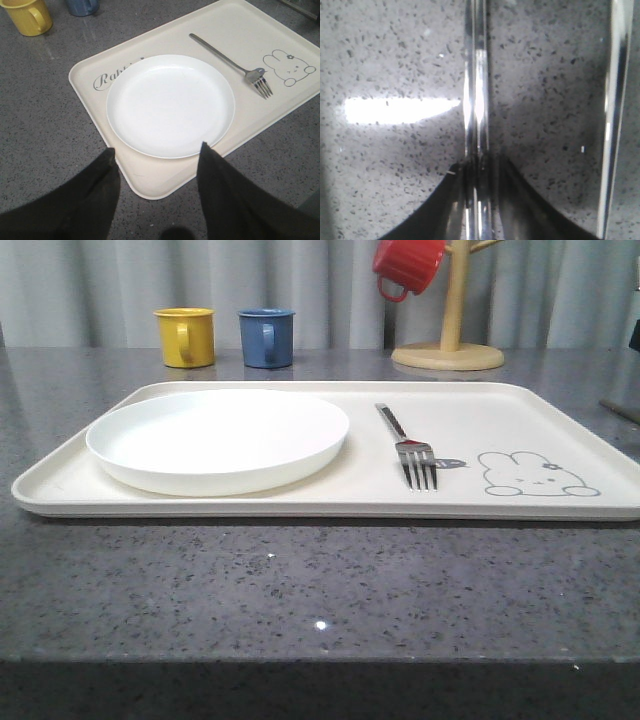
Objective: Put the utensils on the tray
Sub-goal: 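Grasp the steel chopsticks with the right gripper and lift them, then lay the chopsticks on the tray beside the fork and release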
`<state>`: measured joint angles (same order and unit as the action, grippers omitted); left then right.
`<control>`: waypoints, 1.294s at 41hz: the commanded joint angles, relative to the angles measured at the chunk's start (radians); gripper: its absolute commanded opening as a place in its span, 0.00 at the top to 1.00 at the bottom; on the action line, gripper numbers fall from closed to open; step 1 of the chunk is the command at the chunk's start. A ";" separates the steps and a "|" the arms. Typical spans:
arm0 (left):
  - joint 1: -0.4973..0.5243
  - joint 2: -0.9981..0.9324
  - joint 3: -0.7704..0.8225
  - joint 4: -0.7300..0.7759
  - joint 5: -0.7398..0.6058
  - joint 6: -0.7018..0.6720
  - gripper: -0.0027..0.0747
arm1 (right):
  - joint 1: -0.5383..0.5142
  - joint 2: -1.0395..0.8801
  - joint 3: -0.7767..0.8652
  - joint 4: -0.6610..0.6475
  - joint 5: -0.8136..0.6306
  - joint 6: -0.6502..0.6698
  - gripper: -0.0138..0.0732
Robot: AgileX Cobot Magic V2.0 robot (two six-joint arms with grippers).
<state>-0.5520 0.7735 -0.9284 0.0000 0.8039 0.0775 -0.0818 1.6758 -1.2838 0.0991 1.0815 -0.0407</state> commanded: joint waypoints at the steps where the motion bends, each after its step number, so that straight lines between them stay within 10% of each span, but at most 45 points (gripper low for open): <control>1: -0.007 0.002 -0.026 -0.011 -0.073 -0.011 0.52 | -0.006 -0.021 -0.019 0.009 0.012 -0.014 0.75; 53: -0.007 0.002 -0.026 -0.011 -0.073 -0.011 0.52 | 0.246 -0.018 -0.020 0.386 -0.064 0.005 0.81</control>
<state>-0.5520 0.7735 -0.9284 0.0000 0.8039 0.0775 0.1635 1.6986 -1.2819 0.4527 1.0289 -0.0337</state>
